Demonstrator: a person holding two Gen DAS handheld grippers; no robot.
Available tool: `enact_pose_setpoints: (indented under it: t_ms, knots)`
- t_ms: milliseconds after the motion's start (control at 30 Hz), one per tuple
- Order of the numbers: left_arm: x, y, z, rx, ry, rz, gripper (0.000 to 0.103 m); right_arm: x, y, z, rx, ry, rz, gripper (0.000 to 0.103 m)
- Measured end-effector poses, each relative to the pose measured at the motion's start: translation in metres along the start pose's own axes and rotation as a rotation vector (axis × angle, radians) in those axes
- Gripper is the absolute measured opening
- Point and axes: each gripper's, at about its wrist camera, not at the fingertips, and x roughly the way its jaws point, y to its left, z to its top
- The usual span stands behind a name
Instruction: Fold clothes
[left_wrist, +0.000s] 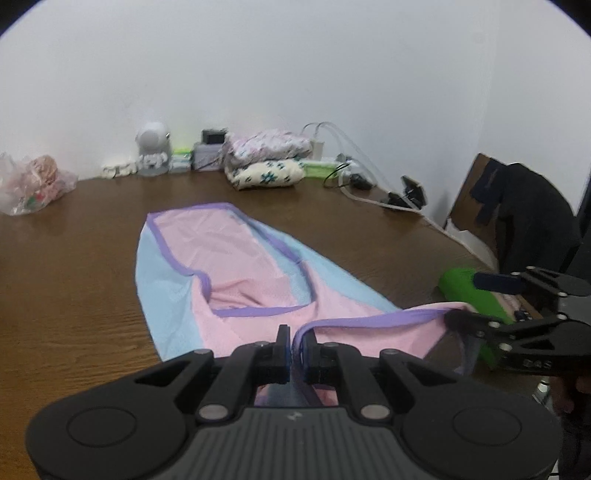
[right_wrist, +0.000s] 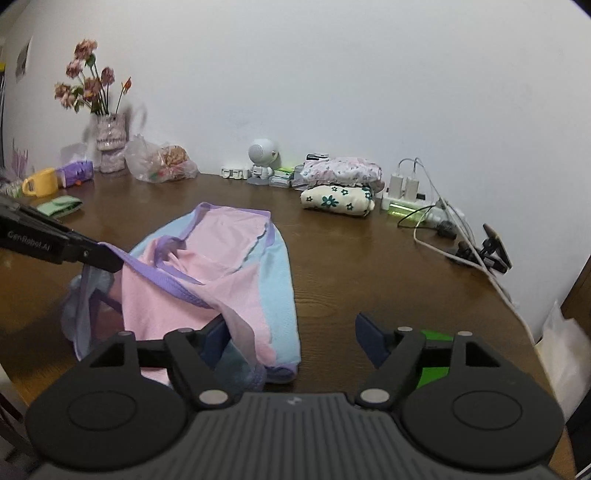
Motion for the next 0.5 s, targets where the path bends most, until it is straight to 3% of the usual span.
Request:
enact_pose_setpoints:
  t_ms: [100, 267, 433, 500]
  knots:
    - [-0.01, 0.001, -0.002, -0.006, -0.019, -0.003, 0.005, -0.001, 0.003, 0.0, 0.012, 0.005, -0.01, 0.069]
    - [-0.025, 0.004, -0.007, -0.027, -0.062, 0.001, 0.005, -0.019, 0.021, -0.001, -0.034, -0.005, -0.031, 0.068]
    - [-0.026, -0.001, -0.012, -0.01, -0.089, 0.022, 0.005, -0.011, 0.077, -0.027, -0.294, 0.06, -0.257, 0.069]
    - [-0.027, -0.003, -0.013, 0.008, -0.101, 0.039, 0.005, -0.006, 0.096, -0.037, -0.385, 0.102, -0.292, 0.069]
